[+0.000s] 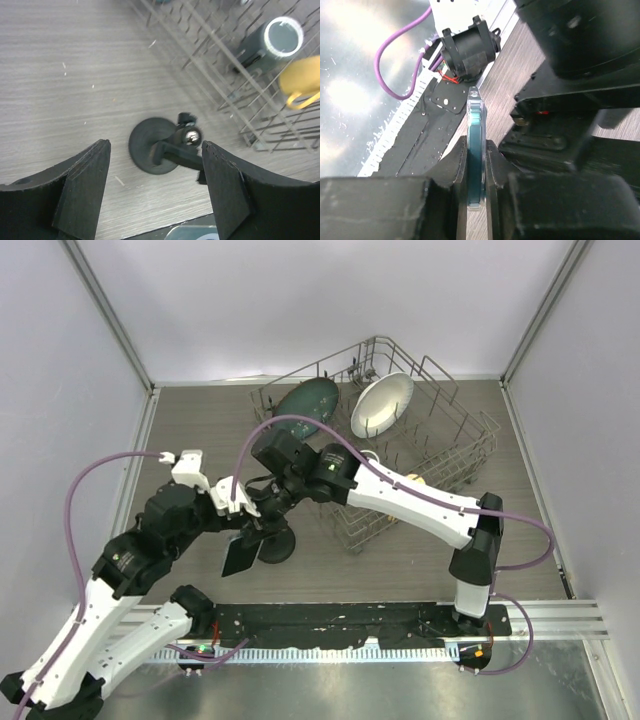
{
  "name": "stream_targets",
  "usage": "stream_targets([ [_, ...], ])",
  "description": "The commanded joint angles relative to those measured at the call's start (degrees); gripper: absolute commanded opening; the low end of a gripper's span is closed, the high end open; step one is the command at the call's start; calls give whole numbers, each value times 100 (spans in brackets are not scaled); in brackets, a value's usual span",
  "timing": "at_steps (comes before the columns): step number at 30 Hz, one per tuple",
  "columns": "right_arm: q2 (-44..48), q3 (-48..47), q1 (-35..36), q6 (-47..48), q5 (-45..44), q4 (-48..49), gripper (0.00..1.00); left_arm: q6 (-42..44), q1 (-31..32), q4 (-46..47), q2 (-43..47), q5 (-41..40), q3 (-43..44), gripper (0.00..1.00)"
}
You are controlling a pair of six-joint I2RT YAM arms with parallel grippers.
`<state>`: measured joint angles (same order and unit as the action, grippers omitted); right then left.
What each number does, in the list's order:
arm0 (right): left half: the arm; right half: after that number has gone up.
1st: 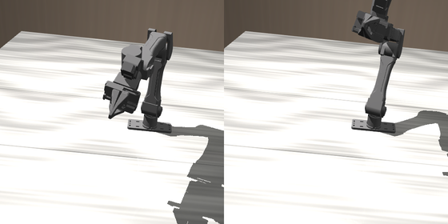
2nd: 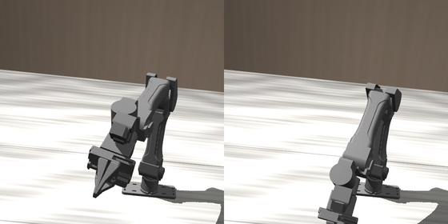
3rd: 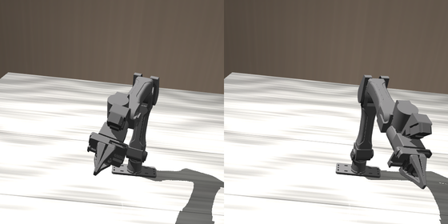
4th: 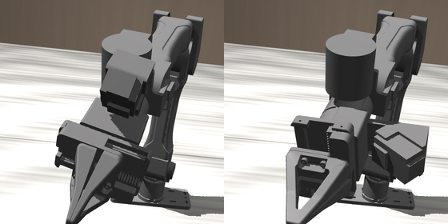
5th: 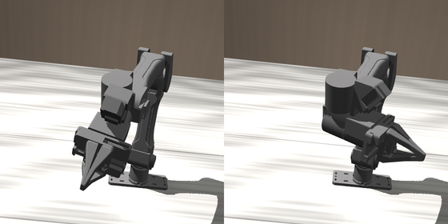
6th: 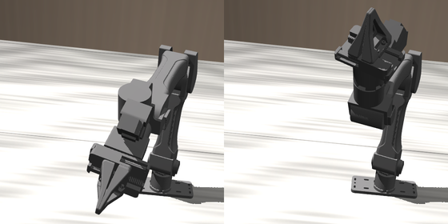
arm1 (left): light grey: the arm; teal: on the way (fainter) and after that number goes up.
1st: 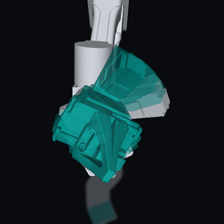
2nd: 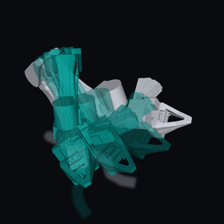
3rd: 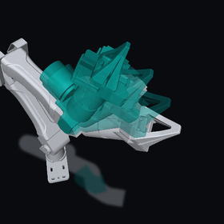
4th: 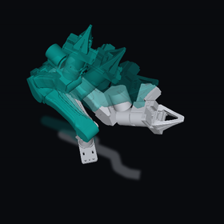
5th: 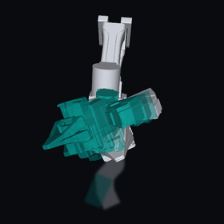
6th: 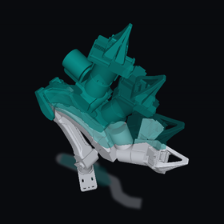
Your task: Place the phone on the phone stand
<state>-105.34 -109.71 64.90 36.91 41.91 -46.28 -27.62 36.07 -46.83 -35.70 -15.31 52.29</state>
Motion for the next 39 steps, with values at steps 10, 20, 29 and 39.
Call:
stream_targets([
  [10, 1726, 1952, 84, -2160, -2177, 3230, 1, -254, 172, 604, 1320, 973, 695, 94],
  [20, 2825, 2630, -426, -3593, -1599, 2809, 1, 291, 172, 1387, 357, 4851, 229, 98],
  [29, 3432, 2753, -575, -3682, -800, 2299, 1, 520, 172, 1625, 81, 5504, 79, 78],
  [39, 3652, 2797, -646, -4190, -667, 2685, 1, 476, 172, 1677, -165, 6180, -88, 44],
])
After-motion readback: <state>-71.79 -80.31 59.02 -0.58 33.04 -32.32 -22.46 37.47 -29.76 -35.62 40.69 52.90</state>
